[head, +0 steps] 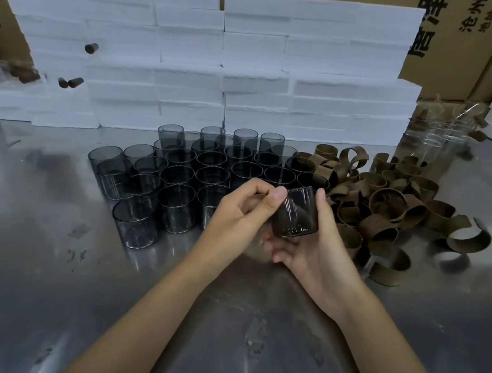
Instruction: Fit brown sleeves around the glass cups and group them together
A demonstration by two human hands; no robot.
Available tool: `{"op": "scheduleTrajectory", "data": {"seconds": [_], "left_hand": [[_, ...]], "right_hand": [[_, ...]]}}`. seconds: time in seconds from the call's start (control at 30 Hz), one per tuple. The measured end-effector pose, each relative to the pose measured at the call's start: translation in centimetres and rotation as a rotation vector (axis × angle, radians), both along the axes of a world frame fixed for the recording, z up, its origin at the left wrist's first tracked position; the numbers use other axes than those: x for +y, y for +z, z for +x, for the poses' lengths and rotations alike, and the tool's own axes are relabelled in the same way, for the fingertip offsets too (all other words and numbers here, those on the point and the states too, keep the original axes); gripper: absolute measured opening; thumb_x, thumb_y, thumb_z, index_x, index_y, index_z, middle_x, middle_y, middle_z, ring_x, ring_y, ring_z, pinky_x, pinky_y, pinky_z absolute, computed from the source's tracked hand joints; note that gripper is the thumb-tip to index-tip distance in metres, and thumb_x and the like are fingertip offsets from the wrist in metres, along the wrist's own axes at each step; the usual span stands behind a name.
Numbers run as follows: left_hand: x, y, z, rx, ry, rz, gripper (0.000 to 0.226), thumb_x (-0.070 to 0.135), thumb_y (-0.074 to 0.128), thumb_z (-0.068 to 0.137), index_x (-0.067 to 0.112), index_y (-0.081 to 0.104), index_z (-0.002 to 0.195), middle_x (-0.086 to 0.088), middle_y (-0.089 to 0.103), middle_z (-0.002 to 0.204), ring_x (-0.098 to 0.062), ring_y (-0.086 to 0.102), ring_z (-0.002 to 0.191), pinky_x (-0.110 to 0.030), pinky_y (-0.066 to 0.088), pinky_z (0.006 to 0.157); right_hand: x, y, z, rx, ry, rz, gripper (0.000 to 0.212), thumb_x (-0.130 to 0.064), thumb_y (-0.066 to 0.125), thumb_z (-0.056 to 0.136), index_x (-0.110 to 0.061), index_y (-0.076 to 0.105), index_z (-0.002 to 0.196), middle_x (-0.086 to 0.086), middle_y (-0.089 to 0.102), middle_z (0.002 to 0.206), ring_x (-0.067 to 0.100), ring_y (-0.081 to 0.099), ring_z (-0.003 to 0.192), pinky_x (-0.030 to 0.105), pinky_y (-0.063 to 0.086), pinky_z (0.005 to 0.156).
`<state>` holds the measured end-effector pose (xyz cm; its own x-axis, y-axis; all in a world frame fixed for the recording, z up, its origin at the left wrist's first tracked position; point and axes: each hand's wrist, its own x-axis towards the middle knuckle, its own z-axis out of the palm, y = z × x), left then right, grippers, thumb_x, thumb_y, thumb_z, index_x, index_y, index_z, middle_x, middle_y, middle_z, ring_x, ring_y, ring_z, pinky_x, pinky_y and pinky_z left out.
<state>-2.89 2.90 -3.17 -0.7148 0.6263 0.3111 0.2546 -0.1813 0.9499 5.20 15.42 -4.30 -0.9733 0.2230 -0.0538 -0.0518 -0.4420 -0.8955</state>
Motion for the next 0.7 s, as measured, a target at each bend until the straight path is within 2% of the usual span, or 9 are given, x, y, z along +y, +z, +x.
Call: {"op": "scheduleTrajectory", "data": {"seconds": [0.07,0.17,0.2,0.27,0.33,0.4,0.47,0.6,0.7], "left_hand": [[0.1,-0.2,-0.2,-0.066,-0.075,0.007,0.032,0.052,0.065,0.093,0.02,0.067,0.094,-0.002,0.067,0.086,-0.022,0.052,0.063,-0.033,0.051,0.06],[0.2,-0.3,-0.3,-0.144,-0.136,-0.001,0.032,0.055,0.063,0.092,0.028,0.07,0.107,-0.004,0.068,0.097,-0.019,0.054,0.063,-0.043,0.05,0.068],[0.2,-0.3,-0.3,-0.139,-0.128,-0.027,0.035,0.058,0.062,0.091,0.032,0.07,0.113,-0.003,0.071,0.105,-0.017,0.06,0.07,-0.041,0.053,0.072],[0.5,-0.3,-0.3,-0.119,-0.064,-0.081,0.04,0.064,0.06,0.087,0.043,0.069,0.12,0.006,0.072,0.118,-0.012,0.066,0.092,-0.038,0.055,0.09],[0.6,-0.4,-0.2,-0.08,0.036,-0.1,0.037,0.059,0.06,0.091,0.042,0.069,0.123,0.016,0.073,0.114,-0.004,0.068,0.102,-0.039,0.053,0.1],[0.5,-0.3,-0.1,-0.008,0.136,-0.084,0.026,0.042,0.06,0.101,0.032,0.071,0.122,0.022,0.074,0.109,0.003,0.068,0.104,-0.032,0.052,0.097],[0.2,0.0,0.1,0.014,0.16,-0.06,0.022,0.032,0.061,0.103,0.025,0.073,0.119,0.019,0.075,0.108,0.001,0.069,0.105,-0.03,0.053,0.096],[0.4,0.1,0.8,-0.017,0.084,-0.057,0.041,0.051,0.068,0.086,0.024,0.072,0.117,0.01,0.077,0.11,-0.002,0.07,0.108,-0.022,0.054,0.094],[0.6,0.0,0.8,0.01,0.084,-0.117,0.056,0.063,0.07,0.08,0.029,0.065,0.125,0.008,0.073,0.12,-0.003,0.066,0.117,-0.023,0.05,0.099]], "right_hand": [[0.2,0.1,0.4,-0.003,0.125,-0.074,0.085,-0.076,0.029,0.097,-0.006,0.075,0.108,0.019,0.066,0.084,0.023,0.062,0.071,0.028,0.049,0.061],[0.4,0.4,0.8,-0.003,0.188,-0.101,0.082,-0.078,0.031,0.096,-0.011,0.078,0.095,0.015,0.063,0.079,0.019,0.058,0.065,0.027,0.048,0.062],[0.4,0.4,0.8,-0.005,0.178,-0.102,0.08,-0.077,0.033,0.095,-0.012,0.079,0.094,0.013,0.061,0.078,0.018,0.056,0.064,0.026,0.048,0.062],[0.4,0.4,0.8,-0.012,0.116,-0.082,0.077,-0.076,0.035,0.096,-0.012,0.077,0.1,0.011,0.058,0.076,0.016,0.053,0.064,0.026,0.046,0.062],[0.3,0.4,0.6,-0.023,0.031,0.001,0.076,-0.073,0.032,0.098,-0.008,0.069,0.111,0.011,0.058,0.076,0.016,0.053,0.063,0.028,0.044,0.062],[0.0,0.5,0.3,-0.033,-0.045,0.069,0.076,-0.067,0.026,0.101,-0.003,0.064,0.116,0.014,0.059,0.076,0.017,0.052,0.062,0.03,0.041,0.062],[-0.4,0.7,0.2,-0.036,-0.103,0.057,0.072,-0.058,0.02,0.106,0.0,0.063,0.111,0.016,0.058,0.074,0.019,0.05,0.061,0.032,0.04,0.061],[-0.4,0.6,0.2,-0.054,-0.248,0.04,0.055,-0.039,0.027,0.112,0.003,0.061,0.121,0.022,0.062,0.083,0.024,0.055,0.066,0.033,0.044,0.061],[-0.4,0.4,0.0,-0.047,-0.262,0.075,0.051,-0.042,0.037,0.109,-0.001,0.064,0.123,0.022,0.067,0.094,0.027,0.06,0.074,0.035,0.05,0.069]]}}
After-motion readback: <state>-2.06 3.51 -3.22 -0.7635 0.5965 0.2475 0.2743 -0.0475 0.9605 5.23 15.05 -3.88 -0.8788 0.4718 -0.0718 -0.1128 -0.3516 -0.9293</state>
